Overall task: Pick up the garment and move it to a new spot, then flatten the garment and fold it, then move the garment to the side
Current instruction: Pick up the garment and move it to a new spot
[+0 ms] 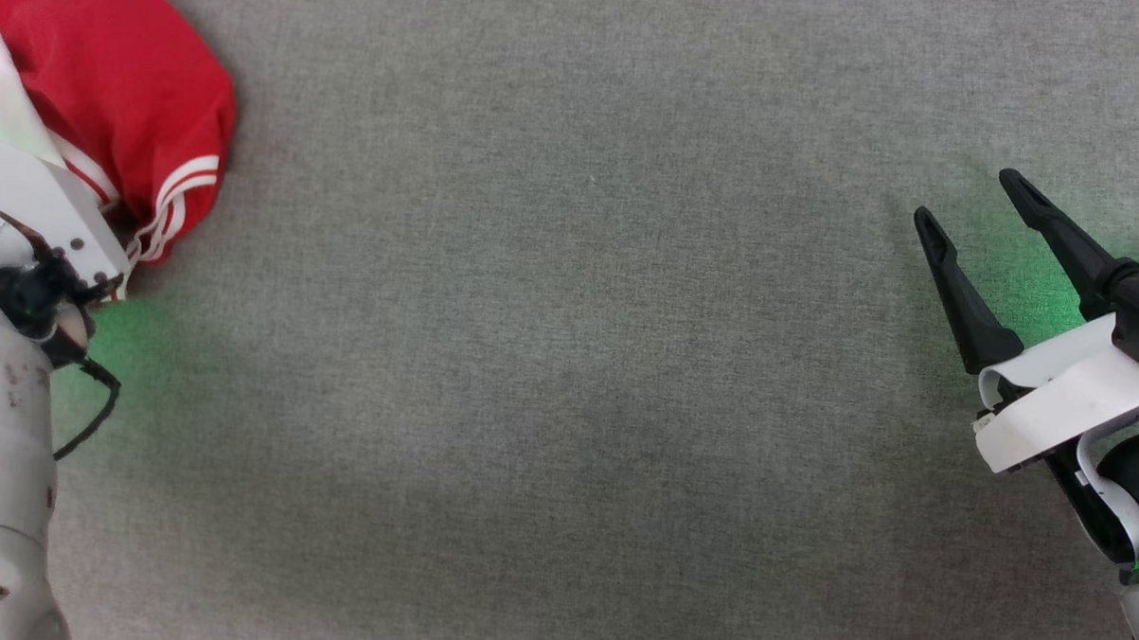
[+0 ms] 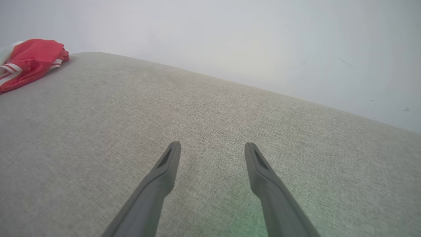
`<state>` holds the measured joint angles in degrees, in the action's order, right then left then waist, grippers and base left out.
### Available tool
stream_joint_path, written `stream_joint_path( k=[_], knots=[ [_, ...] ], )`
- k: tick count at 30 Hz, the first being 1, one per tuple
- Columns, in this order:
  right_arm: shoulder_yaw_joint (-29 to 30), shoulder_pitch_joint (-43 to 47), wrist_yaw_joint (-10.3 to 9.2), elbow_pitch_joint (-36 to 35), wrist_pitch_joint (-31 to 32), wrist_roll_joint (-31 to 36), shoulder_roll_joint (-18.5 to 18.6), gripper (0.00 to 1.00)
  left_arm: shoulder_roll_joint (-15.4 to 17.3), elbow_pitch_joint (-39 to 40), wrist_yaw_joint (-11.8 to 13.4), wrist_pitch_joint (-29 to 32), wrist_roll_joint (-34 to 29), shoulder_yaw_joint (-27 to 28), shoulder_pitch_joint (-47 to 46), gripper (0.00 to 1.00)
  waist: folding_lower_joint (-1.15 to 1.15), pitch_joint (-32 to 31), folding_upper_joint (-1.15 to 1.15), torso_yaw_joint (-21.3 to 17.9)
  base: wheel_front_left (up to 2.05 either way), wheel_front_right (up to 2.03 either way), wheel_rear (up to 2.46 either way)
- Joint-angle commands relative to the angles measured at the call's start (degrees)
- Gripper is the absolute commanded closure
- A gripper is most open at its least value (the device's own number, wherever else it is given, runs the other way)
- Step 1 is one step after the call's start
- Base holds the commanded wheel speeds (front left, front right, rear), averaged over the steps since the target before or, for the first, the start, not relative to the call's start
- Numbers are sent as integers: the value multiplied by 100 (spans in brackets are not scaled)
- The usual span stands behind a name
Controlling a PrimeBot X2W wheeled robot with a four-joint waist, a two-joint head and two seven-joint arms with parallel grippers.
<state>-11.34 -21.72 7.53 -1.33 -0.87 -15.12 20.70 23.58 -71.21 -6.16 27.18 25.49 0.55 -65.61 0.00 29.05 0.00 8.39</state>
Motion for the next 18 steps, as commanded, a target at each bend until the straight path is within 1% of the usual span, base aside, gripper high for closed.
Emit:
stream_joint_path(
  k=[1,2,3,8,13,18],
  knots=[
    [1,-56,-8,-9,13,36,8,0,-318,-263,-75,234,36,-75,315,0,0,-10,0,-3,0,0,0],
    [3,-69,-8,-2,19,40,4,0,-319,-277,-89,260,38,-102,307,62,0,-21,0,-4,0,0,0],
    [9,-75,-8,11,18,43,-2,0,-293,-282,-85,262,67,-84,288,100,0,-37,0,-1,0,0,0],
    [50,-21,-8,95,-67,29,-62,0,-41,-208,3,-135,-3,-115,56,100,0,-198,0,34,0,0,0],
    [106,117,-8,245,-215,-12,-175,0,182,-28,-3,-696,-73,-159,-243,100,0,-523,0,92,0,0,0],
    [188,266,-8,416,-342,-34,-302,0,297,143,-43,-1155,-230,-349,-409,100,0,-899,0,176,0,0,0]
  ],
)
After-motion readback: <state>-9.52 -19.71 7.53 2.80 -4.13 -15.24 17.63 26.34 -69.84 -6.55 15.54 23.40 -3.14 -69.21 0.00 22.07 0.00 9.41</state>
